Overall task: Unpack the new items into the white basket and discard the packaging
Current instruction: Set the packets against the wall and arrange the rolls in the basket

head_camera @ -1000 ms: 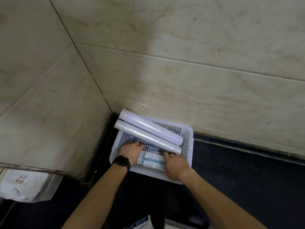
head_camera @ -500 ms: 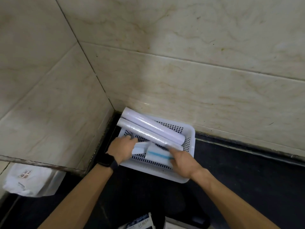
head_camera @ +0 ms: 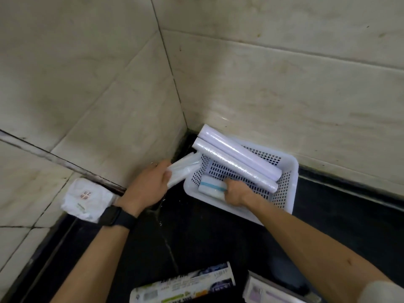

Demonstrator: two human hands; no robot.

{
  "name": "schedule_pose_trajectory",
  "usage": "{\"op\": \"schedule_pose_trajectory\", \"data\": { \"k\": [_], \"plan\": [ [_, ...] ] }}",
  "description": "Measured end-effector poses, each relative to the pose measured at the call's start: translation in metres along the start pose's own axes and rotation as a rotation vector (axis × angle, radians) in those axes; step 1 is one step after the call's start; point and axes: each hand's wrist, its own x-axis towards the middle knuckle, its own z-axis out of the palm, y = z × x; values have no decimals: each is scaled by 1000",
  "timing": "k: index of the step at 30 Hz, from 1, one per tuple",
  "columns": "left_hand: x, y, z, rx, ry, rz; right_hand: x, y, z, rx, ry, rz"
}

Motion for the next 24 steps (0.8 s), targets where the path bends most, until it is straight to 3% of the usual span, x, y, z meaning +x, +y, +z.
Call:
{"op": "schedule_pose_trajectory", "data": {
  "k": [7, 13, 18, 21, 24],
  "plan": [
    [6, 14, 8, 76, -24, 27, -1, 6, 11, -169, 170, -42],
    [30, 50, 29, 68, -116, 155, -38, 18, 1, 60, 255, -38],
    [57, 82, 57, 262, -298, 185, -104, 62, 15, 158, 574, -39],
    [66, 93, 75, 374, -389, 226, -128, 90, 32, 39, 727, 37],
    [71, 92, 92, 453, -461, 223, -133, 109, 40, 44, 696, 185]
  ]
}}
